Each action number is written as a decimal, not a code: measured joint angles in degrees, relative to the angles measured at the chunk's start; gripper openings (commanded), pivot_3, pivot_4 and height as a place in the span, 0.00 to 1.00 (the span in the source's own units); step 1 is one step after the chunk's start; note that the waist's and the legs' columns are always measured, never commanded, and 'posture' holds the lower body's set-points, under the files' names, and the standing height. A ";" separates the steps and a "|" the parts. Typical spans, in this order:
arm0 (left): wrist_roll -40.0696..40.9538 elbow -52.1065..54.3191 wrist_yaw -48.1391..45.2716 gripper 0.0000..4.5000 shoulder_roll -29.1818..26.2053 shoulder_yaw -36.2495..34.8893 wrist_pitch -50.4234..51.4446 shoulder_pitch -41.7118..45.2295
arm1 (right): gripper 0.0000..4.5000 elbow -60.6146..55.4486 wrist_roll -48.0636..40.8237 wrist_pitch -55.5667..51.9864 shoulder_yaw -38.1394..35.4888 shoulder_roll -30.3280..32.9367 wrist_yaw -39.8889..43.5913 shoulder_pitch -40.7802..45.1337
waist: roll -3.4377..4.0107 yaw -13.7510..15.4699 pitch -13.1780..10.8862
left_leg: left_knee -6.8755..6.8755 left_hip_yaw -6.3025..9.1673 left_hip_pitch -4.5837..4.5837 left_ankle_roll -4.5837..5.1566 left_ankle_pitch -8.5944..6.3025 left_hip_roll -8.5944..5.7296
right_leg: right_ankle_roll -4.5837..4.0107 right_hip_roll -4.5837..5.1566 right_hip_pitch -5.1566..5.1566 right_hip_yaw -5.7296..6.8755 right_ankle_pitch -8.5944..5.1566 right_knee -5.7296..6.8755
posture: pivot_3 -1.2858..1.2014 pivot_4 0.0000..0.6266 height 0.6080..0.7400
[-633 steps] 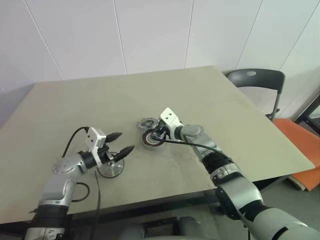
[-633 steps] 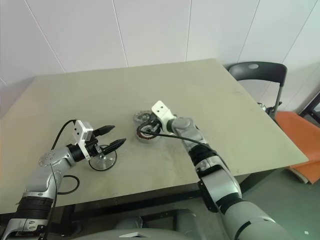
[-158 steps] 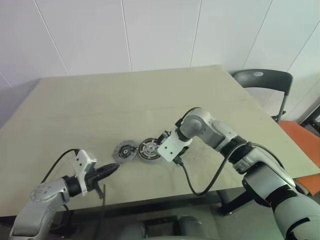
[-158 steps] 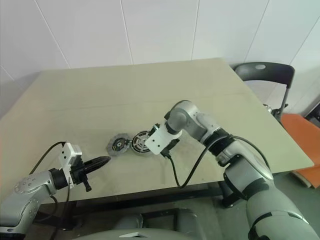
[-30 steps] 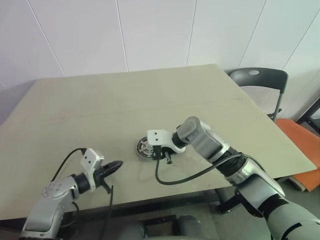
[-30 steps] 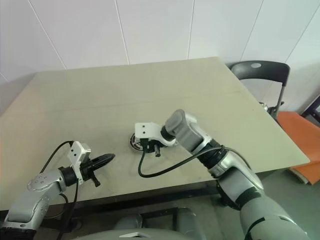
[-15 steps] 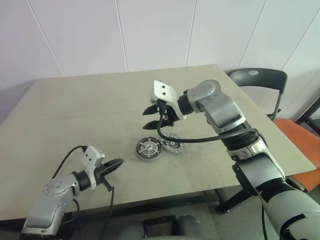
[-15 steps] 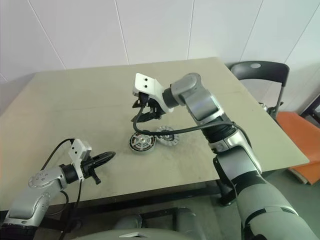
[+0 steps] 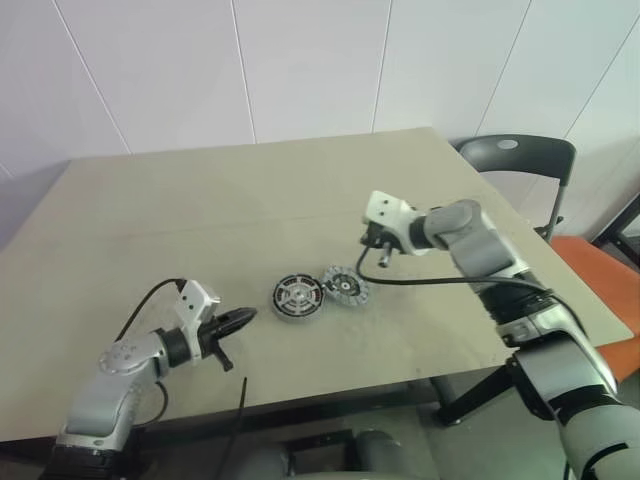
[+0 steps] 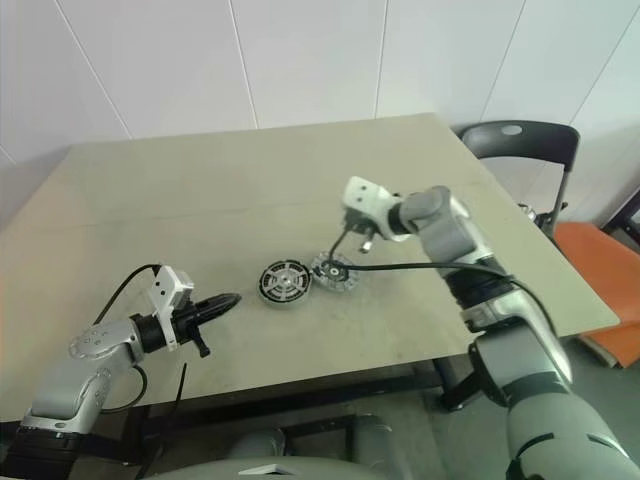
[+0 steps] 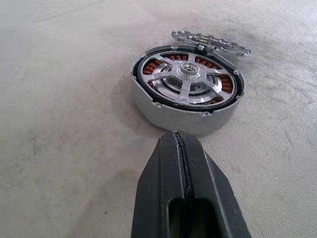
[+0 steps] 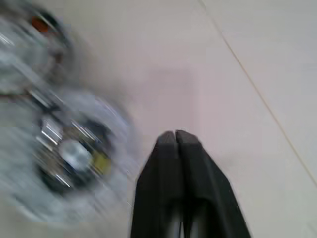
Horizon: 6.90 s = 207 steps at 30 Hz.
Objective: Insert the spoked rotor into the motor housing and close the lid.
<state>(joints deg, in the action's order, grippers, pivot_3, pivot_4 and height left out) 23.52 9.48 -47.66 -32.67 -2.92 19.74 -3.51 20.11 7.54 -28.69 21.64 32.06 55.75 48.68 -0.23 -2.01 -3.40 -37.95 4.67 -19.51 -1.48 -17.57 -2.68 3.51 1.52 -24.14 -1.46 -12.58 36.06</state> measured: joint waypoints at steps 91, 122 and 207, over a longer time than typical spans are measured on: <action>-3.02 -21.06 -6.42 0.00 10.94 6.67 -2.84 24.17 | 0.01 -25.52 -54.28 -50.41 -27.82 -15.00 -37.79 -20.13 | 0.02 0.78 -0.02 | -0.06 -0.12 0.01 0.11 -0.03 0.40 | 0.29 -0.54 0.05 -0.08 -0.11 -0.06 | 0.52 0.00 1.00; 2.68 -2.42 -5.06 0.00 -3.67 1.70 10.83 6.25 | 0.01 -26.28 -9.21 -6.32 8.53 -6.10 -20.64 -12.80 | -0.05 0.18 -0.07 | 0.02 -0.10 -0.06 0.09 -0.05 0.41 | 0.12 -0.39 -0.11 -0.11 -0.17 -0.11 | 0.52 0.00 1.00; 0.89 -4.82 -3.25 0.00 0.39 1.63 6.03 8.82 | 0.68 2.41 -4.43 4.73 1.88 -23.76 -9.59 -8.13 | -0.07 0.86 0.01 | -0.05 -0.11 0.14 0.06 -0.03 0.45 | -0.11 -0.57 0.05 -0.14 0.09 0.05 | 0.52 0.00 1.00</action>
<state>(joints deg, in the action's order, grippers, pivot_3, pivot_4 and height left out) 24.41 4.66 -50.90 -32.27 -1.28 25.77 5.31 22.51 3.11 -23.96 23.53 8.29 46.16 40.55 -0.30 -1.16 -3.40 -38.00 4.56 -19.36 -1.42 -17.60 -2.23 3.40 0.94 -24.10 -1.61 -12.49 36.11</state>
